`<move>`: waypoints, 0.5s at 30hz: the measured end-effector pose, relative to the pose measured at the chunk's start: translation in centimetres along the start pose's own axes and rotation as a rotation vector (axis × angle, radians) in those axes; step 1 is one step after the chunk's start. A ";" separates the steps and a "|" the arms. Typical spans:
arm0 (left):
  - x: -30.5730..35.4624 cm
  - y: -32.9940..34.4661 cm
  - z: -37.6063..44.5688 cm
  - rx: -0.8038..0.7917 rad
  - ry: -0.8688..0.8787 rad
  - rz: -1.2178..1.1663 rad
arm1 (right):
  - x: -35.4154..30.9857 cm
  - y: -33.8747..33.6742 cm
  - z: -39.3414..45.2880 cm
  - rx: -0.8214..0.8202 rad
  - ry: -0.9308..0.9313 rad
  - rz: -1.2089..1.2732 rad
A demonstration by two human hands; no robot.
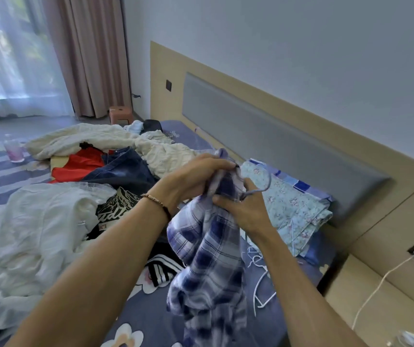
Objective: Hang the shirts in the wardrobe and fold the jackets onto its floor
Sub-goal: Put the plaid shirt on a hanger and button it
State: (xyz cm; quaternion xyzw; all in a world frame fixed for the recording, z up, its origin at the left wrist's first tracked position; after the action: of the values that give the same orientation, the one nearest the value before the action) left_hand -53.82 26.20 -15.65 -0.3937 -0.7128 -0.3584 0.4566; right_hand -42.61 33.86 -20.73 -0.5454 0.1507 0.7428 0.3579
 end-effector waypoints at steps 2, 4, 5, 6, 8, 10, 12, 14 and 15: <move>-0.2 -0.9 0.0 0.053 0.041 0.229 | 1.0 -0.3 0.3 0.044 0.004 -0.062; -1.4 -2.3 -0.2 0.219 0.150 0.299 | 1.4 -0.7 0.8 0.101 0.042 -0.050; -2.5 -3.3 -0.1 0.303 0.206 0.221 | 1.4 -1.1 1.3 0.129 0.062 -0.017; -4.0 -4.1 -0.2 0.392 0.238 0.179 | 1.0 -1.5 1.7 0.163 0.077 0.028; -7.8 -5.8 0.0 0.464 0.264 0.327 | 0.0 -2.7 2.7 0.195 0.099 0.147; -11.4 -6.3 0.3 0.379 0.184 0.708 | -1.3 -3.9 3.8 0.172 0.099 0.243; -13.1 -5.8 0.7 0.346 0.198 0.884 | -2.5 -4.8 4.7 0.148 0.081 0.317; -12.2 -4.2 0.7 0.363 0.337 0.710 | -2.9 -5.7 5.2 0.135 0.094 0.334; -11.3 -3.6 0.8 0.365 0.374 0.561 | -2.8 -6.1 5.3 0.136 0.111 0.334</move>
State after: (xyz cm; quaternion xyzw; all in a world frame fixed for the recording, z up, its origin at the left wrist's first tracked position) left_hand -54.24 22.71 -26.97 -0.4134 -0.5339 -0.1525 0.7217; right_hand -41.68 40.38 -15.26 -0.5274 0.3085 0.7488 0.2567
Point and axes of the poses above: each hand's wrist, its own z-axis towards the middle knuckle, its own y-axis out of the palm, x = y × z, the point moved 2 cm from there along z, towards the middle knuckle, and after that the axes turned 15 degrees about -y, right-handed, at the moved point
